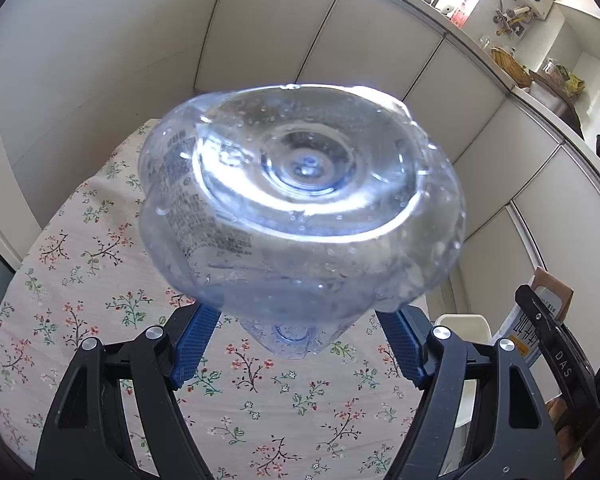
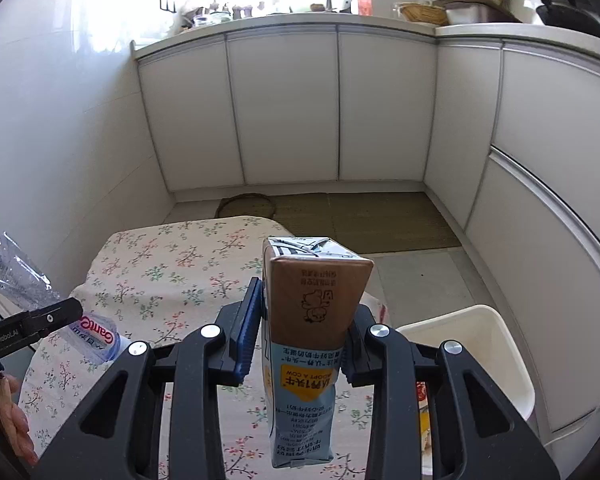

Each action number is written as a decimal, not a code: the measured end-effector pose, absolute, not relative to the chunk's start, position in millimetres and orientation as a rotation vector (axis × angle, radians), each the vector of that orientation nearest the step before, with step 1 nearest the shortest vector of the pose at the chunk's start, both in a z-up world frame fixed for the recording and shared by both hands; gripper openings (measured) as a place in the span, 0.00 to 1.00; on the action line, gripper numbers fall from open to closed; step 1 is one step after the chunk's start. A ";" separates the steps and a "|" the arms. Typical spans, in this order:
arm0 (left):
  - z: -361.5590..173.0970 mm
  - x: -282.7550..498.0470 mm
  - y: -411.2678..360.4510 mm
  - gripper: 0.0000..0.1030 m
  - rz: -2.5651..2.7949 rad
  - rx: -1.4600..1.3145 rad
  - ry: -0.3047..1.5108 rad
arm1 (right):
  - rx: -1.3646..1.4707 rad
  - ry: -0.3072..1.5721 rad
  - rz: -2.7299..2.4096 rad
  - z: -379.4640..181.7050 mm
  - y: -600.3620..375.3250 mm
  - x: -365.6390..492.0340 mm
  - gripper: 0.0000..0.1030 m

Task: Collect trash
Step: 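Lift and carry the bottle and milk carton toward the white bin, then open the right gripper over the bin to drop the milk carton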

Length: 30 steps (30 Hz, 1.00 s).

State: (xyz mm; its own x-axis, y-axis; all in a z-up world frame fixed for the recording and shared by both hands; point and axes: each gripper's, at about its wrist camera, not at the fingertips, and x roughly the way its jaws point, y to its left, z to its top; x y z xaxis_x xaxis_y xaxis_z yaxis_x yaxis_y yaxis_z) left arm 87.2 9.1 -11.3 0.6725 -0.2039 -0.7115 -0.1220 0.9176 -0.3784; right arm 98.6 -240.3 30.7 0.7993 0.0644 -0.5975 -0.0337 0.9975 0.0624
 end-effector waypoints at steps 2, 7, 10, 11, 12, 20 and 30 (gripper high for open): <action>-12.7 90.1 1.9 0.71 -0.056 -0.414 0.845 | 0.064 0.648 0.012 30.1 -258.2 100.7 0.32; -16.3 96.8 -18.6 0.71 -0.080 -0.403 0.861 | 0.134 0.686 -0.098 21.5 -308.0 107.5 0.32; -17.6 101.0 -31.9 0.71 -0.098 -0.395 0.870 | 0.171 0.706 -0.181 13.7 -338.2 110.0 0.34; -18.0 102.7 -37.1 0.71 -0.105 -0.392 0.873 | 0.183 0.710 -0.203 11.7 -345.3 110.5 0.35; -18.8 103.6 -41.6 0.71 -0.112 -0.390 0.876 | 0.198 0.718 -0.228 9.6 -353.5 111.0 0.36; -22.1 119.4 -95.9 0.71 -0.198 -0.381 0.898 | 0.233 0.678 -0.338 14.7 -398.6 94.0 0.60; -16.7 118.1 -200.4 0.71 -0.412 -0.315 0.896 | 0.229 0.597 -0.473 30.8 -458.4 48.7 0.85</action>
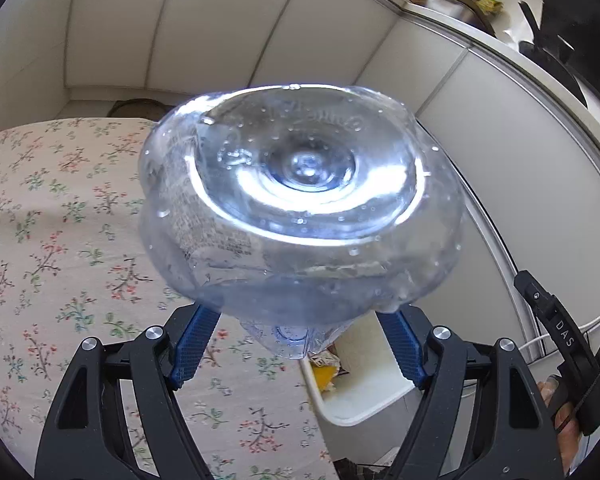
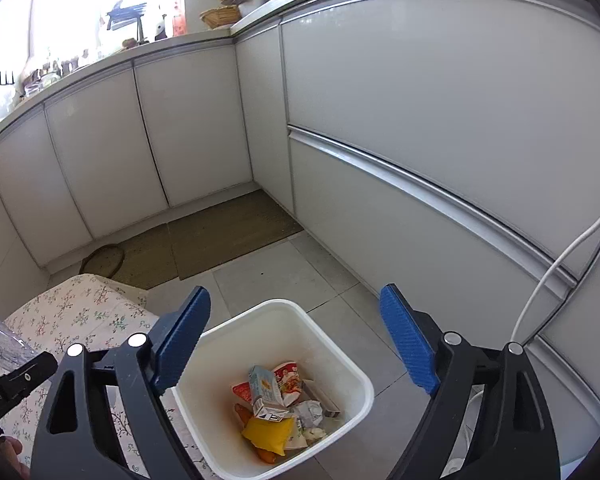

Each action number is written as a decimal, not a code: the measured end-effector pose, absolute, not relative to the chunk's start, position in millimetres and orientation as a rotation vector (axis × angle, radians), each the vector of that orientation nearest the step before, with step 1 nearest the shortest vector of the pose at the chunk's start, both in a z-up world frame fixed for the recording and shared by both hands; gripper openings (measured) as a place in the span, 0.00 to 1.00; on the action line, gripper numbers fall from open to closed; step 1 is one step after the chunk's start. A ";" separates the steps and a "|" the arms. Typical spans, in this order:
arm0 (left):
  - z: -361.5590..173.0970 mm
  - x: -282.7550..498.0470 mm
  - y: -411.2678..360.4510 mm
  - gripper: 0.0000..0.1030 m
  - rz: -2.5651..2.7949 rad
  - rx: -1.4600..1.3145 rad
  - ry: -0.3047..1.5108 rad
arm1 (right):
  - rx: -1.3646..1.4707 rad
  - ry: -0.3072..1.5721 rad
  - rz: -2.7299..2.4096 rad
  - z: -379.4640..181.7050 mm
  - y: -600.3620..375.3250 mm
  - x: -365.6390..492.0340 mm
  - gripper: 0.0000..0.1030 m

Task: Collect trash
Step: 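Open the right gripper over the bin to drop the milk carton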

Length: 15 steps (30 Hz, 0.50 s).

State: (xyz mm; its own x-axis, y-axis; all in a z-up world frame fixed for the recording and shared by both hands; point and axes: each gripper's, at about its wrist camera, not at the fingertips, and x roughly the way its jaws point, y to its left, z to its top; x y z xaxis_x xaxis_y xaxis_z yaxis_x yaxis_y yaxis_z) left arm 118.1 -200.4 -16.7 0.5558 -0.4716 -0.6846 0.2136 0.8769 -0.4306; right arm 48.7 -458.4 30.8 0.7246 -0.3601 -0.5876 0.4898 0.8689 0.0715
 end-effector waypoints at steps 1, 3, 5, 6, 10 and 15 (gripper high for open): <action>-16.3 118.2 -212.1 0.71 -0.436 -0.306 0.899 | 0.233 0.588 -0.487 32.1 -463.4 45.2 0.90; -15.9 119.2 -231.2 0.71 -0.475 -0.295 0.899 | 0.245 0.557 -0.523 35.7 -474.7 35.3 0.93; -15.7 123.0 -250.4 0.72 -0.507 -0.277 0.898 | 0.254 0.540 -0.549 38.3 -485.2 28.6 0.93; -16.2 125.6 -260.3 0.72 -0.524 -0.267 0.902 | 0.259 0.530 -0.562 39.0 -490.8 24.3 0.93; -18.3 135.3 -291.6 0.74 -0.580 -0.255 0.928 | 0.279 0.525 -0.595 40.6 -507.7 15.2 0.93; -11.0 134.6 -311.0 0.84 -0.584 -0.194 0.903 | 0.328 0.486 -0.625 46.9 -516.2 3.0 0.93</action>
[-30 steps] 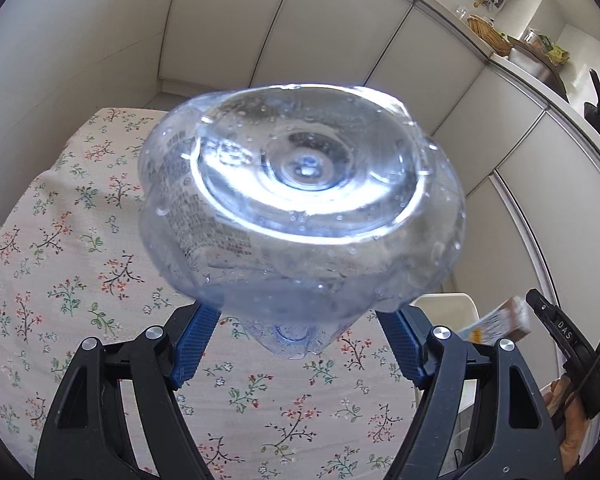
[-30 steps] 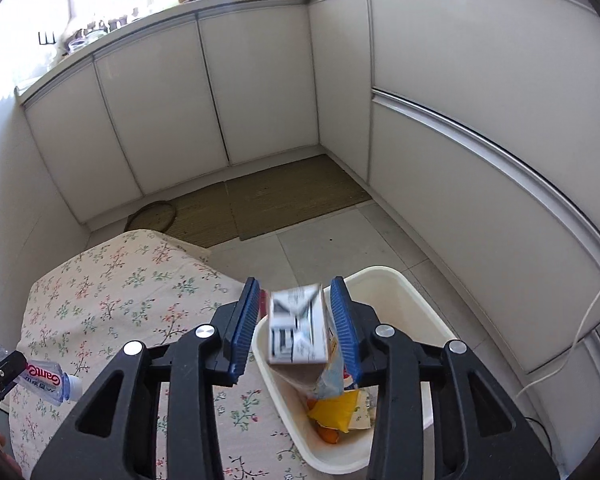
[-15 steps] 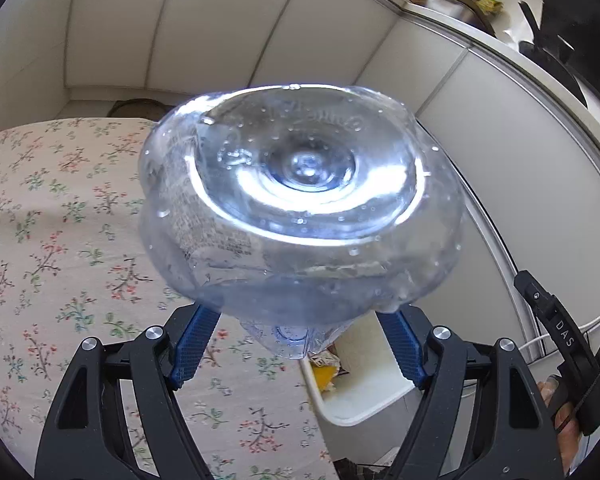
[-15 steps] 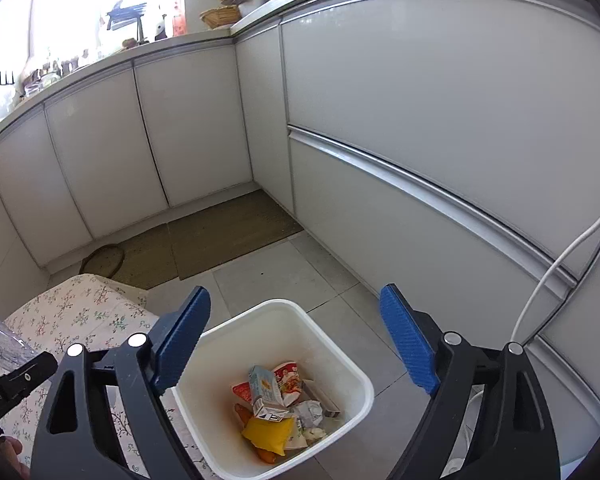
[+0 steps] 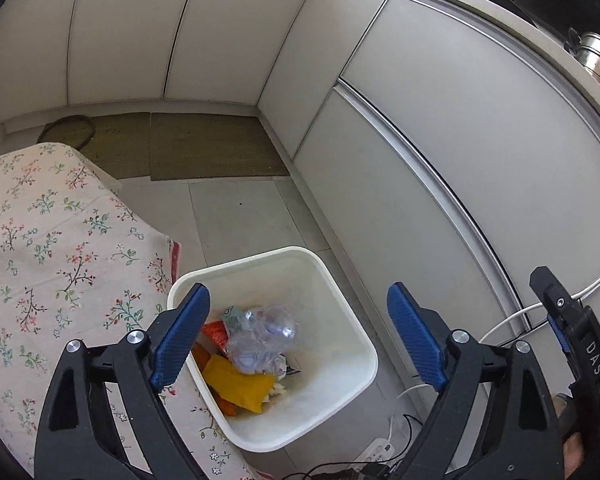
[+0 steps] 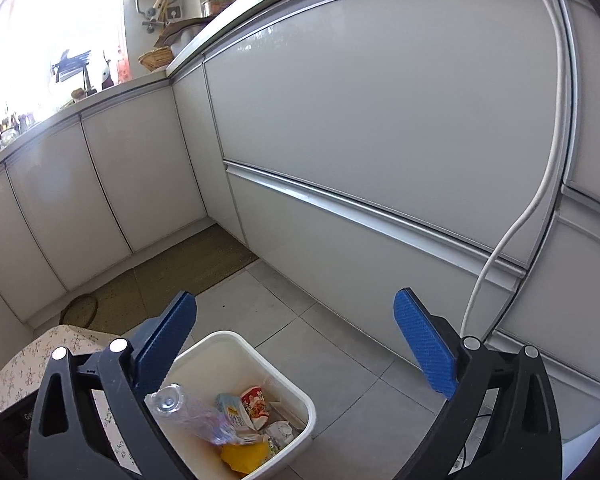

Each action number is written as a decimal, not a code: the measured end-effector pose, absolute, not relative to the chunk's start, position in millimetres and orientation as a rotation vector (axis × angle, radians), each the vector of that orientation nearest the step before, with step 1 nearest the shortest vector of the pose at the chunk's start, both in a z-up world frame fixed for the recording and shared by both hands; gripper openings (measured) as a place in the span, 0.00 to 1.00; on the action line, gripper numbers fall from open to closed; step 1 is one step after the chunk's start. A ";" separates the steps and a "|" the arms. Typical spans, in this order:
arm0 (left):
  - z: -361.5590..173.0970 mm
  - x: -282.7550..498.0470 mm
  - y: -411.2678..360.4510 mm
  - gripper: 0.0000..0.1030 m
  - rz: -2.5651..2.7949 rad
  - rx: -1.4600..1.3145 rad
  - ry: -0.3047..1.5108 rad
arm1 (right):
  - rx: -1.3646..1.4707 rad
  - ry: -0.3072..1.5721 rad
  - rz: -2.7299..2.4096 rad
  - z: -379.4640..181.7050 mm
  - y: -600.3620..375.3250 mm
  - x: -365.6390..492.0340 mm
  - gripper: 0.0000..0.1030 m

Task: Collect trash

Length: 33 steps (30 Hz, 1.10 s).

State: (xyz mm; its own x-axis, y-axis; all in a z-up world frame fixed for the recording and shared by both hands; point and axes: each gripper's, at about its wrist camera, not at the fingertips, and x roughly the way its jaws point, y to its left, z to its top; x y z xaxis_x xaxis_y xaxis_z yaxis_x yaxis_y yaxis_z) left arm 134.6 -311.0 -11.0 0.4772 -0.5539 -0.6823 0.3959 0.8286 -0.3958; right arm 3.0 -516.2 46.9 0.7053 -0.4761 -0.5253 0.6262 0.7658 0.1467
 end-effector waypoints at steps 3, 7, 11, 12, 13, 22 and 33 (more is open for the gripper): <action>-4.4 130.0 -310.3 0.91 -0.524 -0.113 0.853 | 0.334 0.447 -0.623 54.0 -510.8 -3.9 0.93; 11.9 111.3 -286.3 0.93 -0.414 -0.015 0.742 | 0.318 0.341 -0.603 71.0 -488.4 -17.6 0.93; 46.9 65.3 -242.6 0.93 -0.282 0.066 0.513 | 0.302 0.202 -0.557 90.6 -452.9 -39.0 0.93; 55.4 52.1 -231.6 0.93 -0.254 0.077 0.441 | 0.294 0.178 -0.547 94.6 -445.1 -42.7 0.93; 63.0 43.8 -221.8 0.93 -0.243 0.073 0.397 | 0.279 0.155 -0.534 98.2 -434.0 -46.1 0.93; 68.2 12.9 -104.0 0.93 -0.103 -0.059 0.531 | 0.311 0.368 -0.282 81.9 -350.9 -31.5 0.93; 58.0 -5.7 -28.3 0.93 -0.011 -0.087 0.592 | 0.134 0.460 -0.097 57.0 -240.4 -8.6 0.93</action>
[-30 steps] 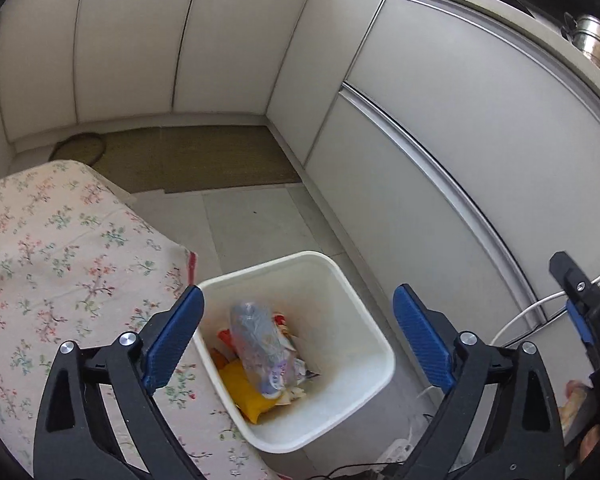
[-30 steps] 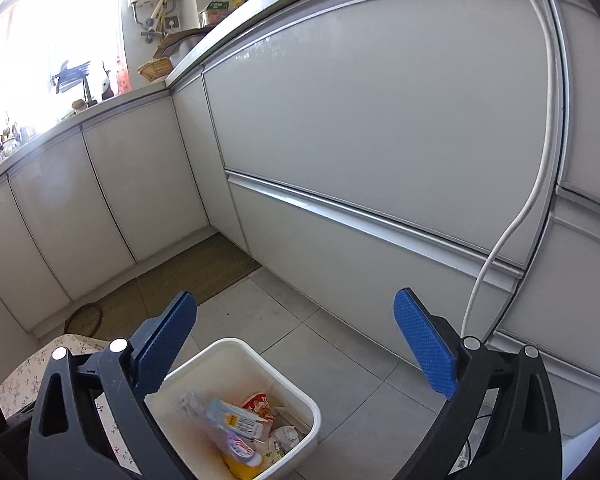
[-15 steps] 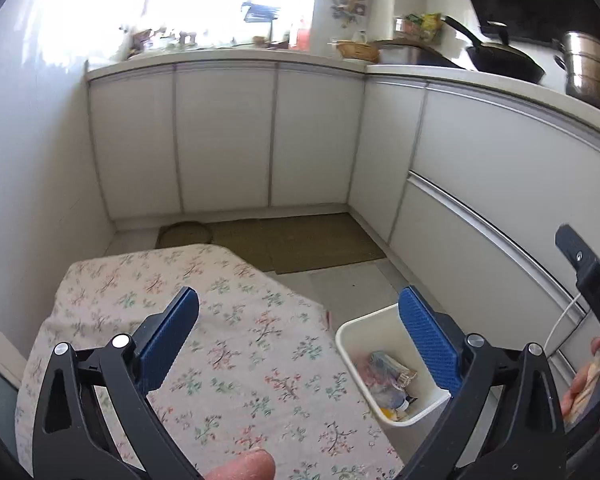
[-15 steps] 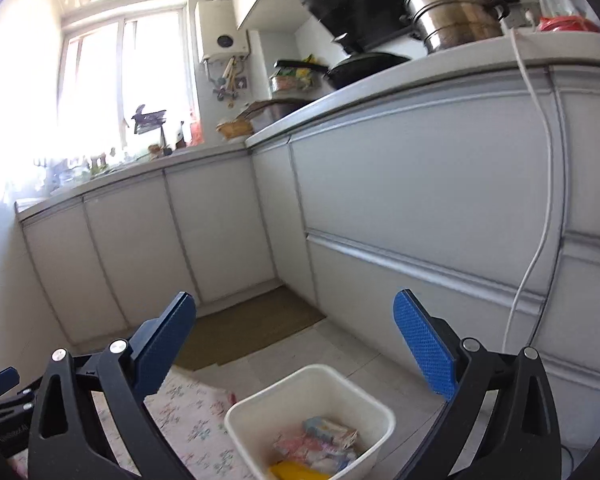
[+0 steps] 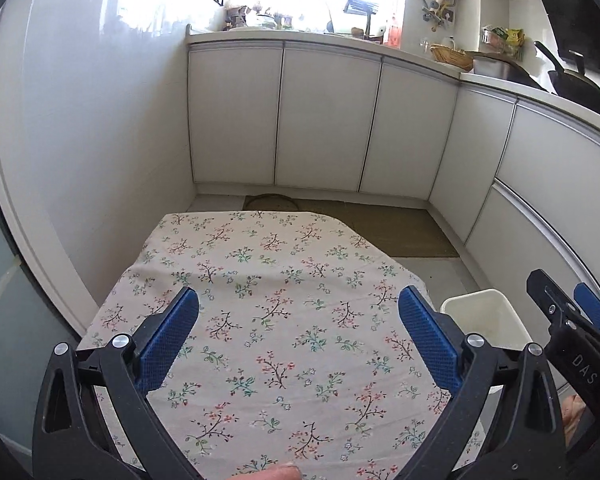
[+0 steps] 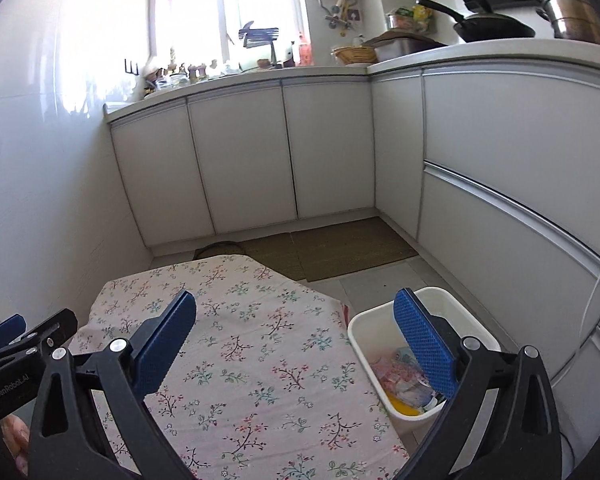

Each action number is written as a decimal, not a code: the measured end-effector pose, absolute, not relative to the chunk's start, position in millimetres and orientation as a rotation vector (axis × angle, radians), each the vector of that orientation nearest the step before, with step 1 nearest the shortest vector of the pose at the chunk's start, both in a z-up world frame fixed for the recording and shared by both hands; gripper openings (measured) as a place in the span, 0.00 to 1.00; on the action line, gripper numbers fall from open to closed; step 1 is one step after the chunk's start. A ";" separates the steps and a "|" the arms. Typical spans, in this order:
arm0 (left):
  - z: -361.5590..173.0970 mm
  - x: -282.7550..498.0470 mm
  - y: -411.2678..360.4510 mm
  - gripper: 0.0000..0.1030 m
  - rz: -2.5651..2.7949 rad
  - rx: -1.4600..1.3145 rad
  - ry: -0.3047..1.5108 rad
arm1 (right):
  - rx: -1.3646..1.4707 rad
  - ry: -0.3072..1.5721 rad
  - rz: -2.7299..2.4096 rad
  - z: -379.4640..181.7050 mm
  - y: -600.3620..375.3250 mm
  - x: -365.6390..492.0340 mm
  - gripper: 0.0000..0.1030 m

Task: Collect trash

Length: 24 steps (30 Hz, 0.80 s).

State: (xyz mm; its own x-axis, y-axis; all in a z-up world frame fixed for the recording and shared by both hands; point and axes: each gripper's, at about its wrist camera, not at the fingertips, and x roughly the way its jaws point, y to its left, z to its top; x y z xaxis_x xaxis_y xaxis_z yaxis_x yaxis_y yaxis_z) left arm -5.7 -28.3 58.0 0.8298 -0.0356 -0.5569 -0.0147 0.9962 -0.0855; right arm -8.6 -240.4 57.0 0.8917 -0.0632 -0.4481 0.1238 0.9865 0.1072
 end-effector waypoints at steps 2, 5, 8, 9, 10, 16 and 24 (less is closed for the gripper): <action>55.6 -6.3 -23.5 0.93 0.005 -0.080 0.589 | 0.103 0.458 -0.088 53.0 -227.7 -8.7 0.93; 50.8 -4.1 -17.6 0.93 0.021 -0.089 0.601 | 0.054 0.453 -0.095 49.6 -216.2 -6.6 0.93; 49.6 -2.9 -14.1 0.93 0.035 -0.095 0.605 | 0.045 0.440 -0.102 48.6 -213.1 -6.9 0.93; 49.9 -3.1 -14.0 0.93 0.043 -0.089 0.600 | 0.046 0.438 -0.108 49.1 -213.9 -7.0 0.93; 50.1 -3.3 -14.5 0.93 0.052 -0.081 0.595 | 0.052 0.438 -0.112 49.1 -215.3 -6.4 0.93; 49.5 -2.5 -19.9 0.93 0.064 -0.057 0.590 | 0.066 0.448 -0.115 47.2 -218.5 -3.7 0.93; 49.5 0.6 -25.8 0.93 0.065 -0.071 0.588 | 0.075 0.442 -0.118 48.2 -225.2 -4.3 0.93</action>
State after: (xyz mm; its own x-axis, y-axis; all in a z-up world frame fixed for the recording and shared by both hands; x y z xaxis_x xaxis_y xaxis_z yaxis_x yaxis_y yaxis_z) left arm 0.6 -25.8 49.5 0.8302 0.0409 -0.5559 -0.0815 0.9955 -0.0484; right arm -4.3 -225.2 48.2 0.8973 -0.0975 -0.4304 0.1301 0.9904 0.0468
